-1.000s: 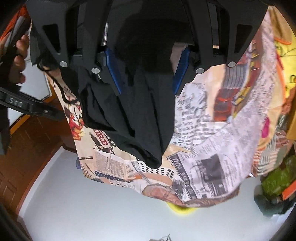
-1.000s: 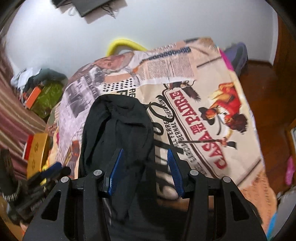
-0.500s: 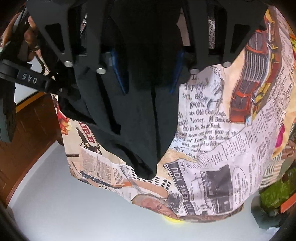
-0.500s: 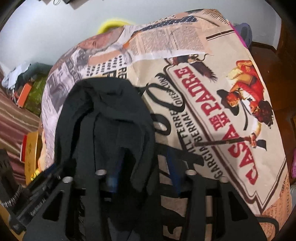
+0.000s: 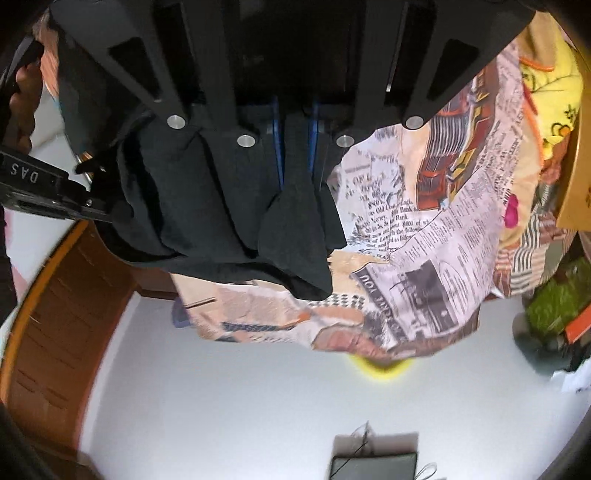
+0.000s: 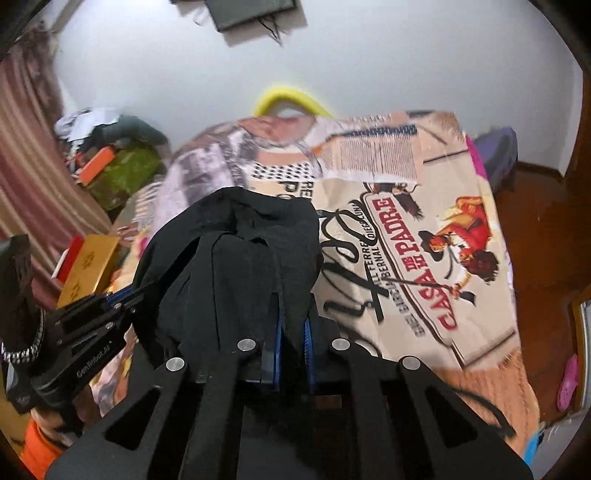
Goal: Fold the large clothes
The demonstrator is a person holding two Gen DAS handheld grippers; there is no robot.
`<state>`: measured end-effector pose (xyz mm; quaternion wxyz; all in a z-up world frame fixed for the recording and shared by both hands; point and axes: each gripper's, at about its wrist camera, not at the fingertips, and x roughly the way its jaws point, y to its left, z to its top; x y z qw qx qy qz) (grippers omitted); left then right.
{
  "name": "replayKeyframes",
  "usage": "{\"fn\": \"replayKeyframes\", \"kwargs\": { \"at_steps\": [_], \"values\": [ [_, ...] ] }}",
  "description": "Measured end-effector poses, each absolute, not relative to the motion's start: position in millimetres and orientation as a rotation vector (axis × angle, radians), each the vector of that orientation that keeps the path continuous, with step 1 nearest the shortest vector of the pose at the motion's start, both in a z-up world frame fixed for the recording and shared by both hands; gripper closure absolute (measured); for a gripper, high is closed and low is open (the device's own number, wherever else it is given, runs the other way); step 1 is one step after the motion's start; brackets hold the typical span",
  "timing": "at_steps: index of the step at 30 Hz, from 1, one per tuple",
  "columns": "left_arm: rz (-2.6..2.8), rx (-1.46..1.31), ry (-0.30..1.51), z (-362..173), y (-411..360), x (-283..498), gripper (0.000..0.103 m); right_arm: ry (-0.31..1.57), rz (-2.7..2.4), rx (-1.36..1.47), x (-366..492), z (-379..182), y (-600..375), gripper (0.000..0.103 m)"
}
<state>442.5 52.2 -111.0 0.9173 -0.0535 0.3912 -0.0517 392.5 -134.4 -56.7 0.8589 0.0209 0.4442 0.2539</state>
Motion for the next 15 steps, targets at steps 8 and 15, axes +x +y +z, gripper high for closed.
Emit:
{"fn": "replayKeyframes", "kwargs": {
  "at_steps": [8,15],
  "values": [
    [-0.181,-0.098,0.812,-98.0,42.1,357.4,0.093,0.924,0.551,-0.005,315.7,-59.6,-151.5,0.095],
    [-0.171,-0.119,0.886,-132.6,39.4,308.4,0.093,1.002,0.544,-0.002,282.9,-92.9,-158.4,0.095]
  ]
}}
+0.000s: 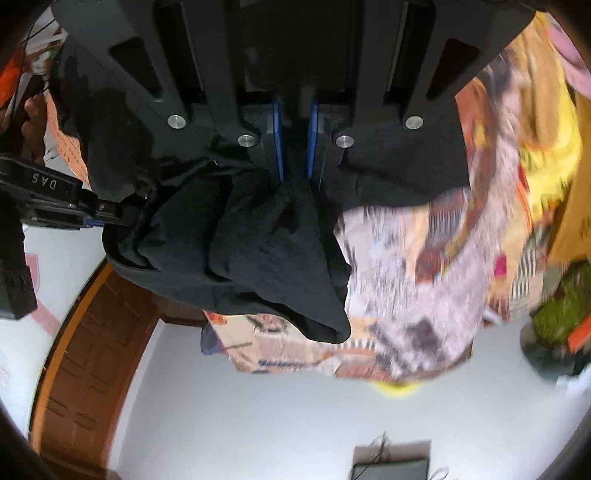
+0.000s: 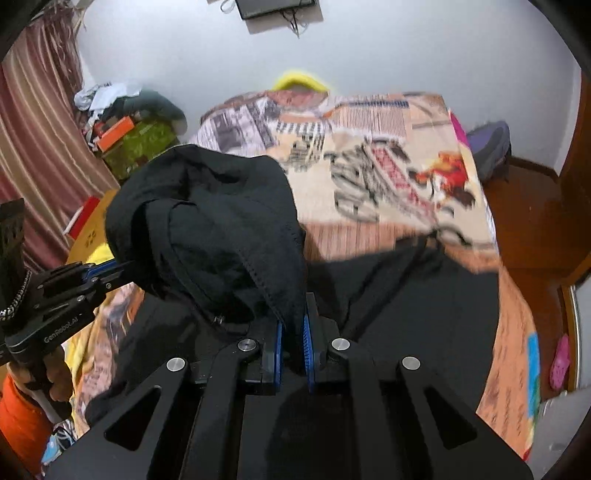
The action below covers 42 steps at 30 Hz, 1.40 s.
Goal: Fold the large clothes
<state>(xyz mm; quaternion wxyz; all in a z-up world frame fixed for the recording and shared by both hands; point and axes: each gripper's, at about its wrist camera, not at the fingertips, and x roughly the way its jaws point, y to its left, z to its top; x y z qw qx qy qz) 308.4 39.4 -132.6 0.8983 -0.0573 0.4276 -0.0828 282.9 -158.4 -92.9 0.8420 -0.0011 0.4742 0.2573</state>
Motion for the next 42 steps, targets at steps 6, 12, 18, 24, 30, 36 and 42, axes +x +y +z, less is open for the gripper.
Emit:
{"fn": "replayKeyframes", "kwargs": {
  "at_steps": [6,12,18,24,30,36,42],
  "values": [
    [-0.153,-0.217,0.991,-181.2,42.4,291.4,0.093,1.053,0.536,-0.036,265.3,-120.4,-157.5,0.093],
    [-0.144,-0.166,1.112,-206.2,40.0,284.3,0.093,1.058,0.596,-0.110,247.9,-116.0,-157.1,0.085],
    [-0.138,-0.138,1.046,-182.2,52.8,271.6,0.064,1.049,0.654,-0.049,245.0,-94.0,-168.3,0.073],
    [-0.128,-0.141,0.981,-152.9,68.5,277.8,0.059,0.954,0.678,-0.022,251.7,-66.9,-157.4,0.060],
    [-0.133,-0.188,0.919,-136.0,82.5,293.6,0.058,0.962,0.669,0.003,278.2,-70.4,-136.9,0.060],
    [-0.128,-0.217,0.936,-149.2,91.9,325.4,0.054,1.071,0.659,0.022,307.2,-104.8,-118.1,0.060],
    [-0.229,-0.347,0.999,-176.0,92.2,352.5,0.054,1.162,0.701,0.080,317.8,-132.0,-117.0,0.060]
  ]
}}
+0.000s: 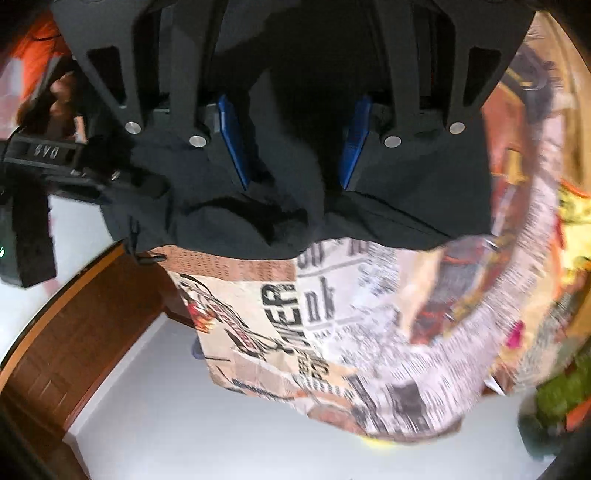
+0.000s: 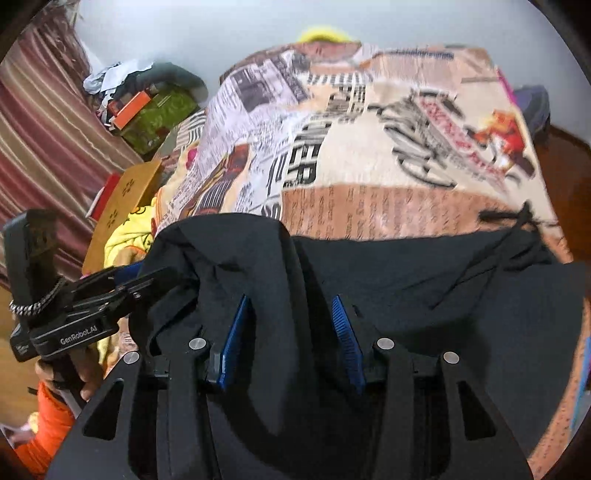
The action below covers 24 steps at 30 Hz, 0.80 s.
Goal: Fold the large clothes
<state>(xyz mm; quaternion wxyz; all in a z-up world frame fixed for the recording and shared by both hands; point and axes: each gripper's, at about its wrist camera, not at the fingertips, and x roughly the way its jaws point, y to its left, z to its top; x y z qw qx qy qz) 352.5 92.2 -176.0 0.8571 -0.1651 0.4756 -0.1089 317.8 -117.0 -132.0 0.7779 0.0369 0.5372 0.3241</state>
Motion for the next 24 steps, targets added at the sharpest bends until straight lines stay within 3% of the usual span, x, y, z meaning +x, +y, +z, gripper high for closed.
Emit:
{"fn": "replayKeyframes", "kwargs": {
  "at_steps": [2,3,5,8,11,24],
  "values": [
    [-0.247,-0.359,1.008,-180.7,88.9,356.4,0.054,1.168,0.708,0.093,318.2,-133.5,-117.7,0.060],
    [-0.250,-0.360,1.009,-181.7,86.8,357.5,0.059,1.168,0.713,0.097,317.0,-133.4,-118.8,0.060],
    [-0.258,-0.352,1.001,-180.6,82.4,356.0,0.068,1.161,0.728,0.086,312.7,-131.1,-117.3,0.077],
    [-0.253,-0.288,0.980,-170.8,72.5,347.4,0.081,1.128,0.738,0.030,301.1,-122.4,-113.2,0.085],
    [-0.257,-0.234,0.955,-157.1,65.5,331.9,0.086,1.069,0.742,-0.028,280.7,-107.1,-114.9,0.089],
    [-0.299,-0.153,0.931,-118.2,51.1,235.0,0.087,1.058,0.731,-0.062,208.5,-88.4,-137.7,0.090]
  ]
}}
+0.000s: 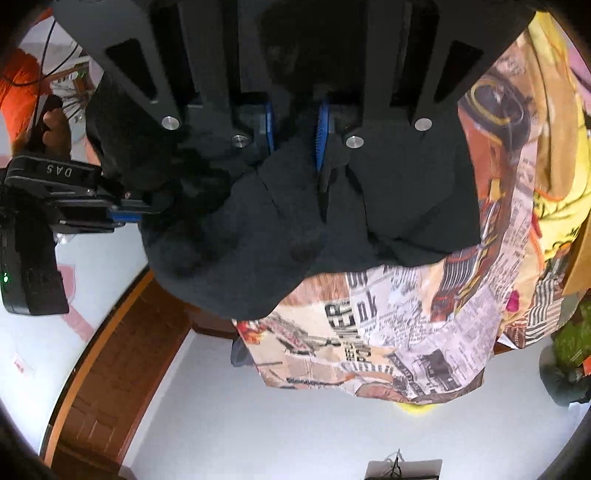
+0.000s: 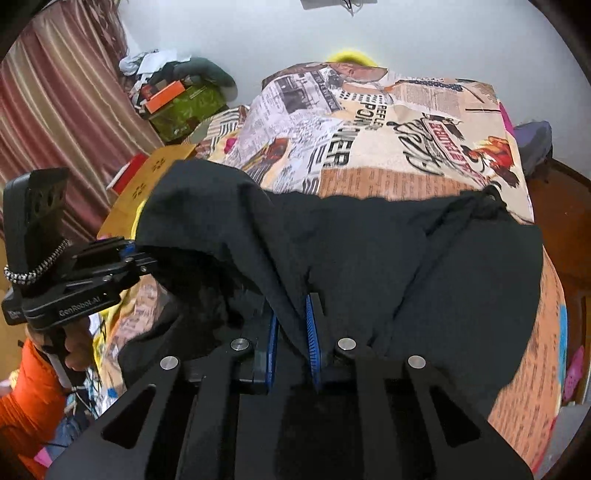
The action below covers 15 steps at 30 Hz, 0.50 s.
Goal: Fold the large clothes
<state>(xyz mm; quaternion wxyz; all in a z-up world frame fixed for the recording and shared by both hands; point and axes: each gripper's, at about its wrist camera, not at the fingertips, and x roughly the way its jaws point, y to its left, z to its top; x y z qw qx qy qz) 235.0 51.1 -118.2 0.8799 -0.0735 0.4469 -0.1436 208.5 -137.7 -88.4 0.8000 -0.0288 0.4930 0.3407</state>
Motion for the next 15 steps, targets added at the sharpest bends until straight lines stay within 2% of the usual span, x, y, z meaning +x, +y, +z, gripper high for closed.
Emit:
{"fn": "replayKeyframes", "kwargs": {
  "at_steps": [5,9,15],
  "values": [
    [-0.275,-0.064,0.979,-128.3,41.0,202.0,0.086,1.081,0.701,-0.086,187.3,-100.4,-142.4,0.089],
    [-0.228,-0.041,1.004,-142.5,46.4,175.4,0.072,1.081,0.672,-0.100,177.1,-106.1,-148.6,0.089],
    [-0.098,-0.001,1.070,-169.2,68.6,154.7,0.071,1.090,0.676,-0.112,161.9,-100.9,-163.0,0.080]
  ]
}}
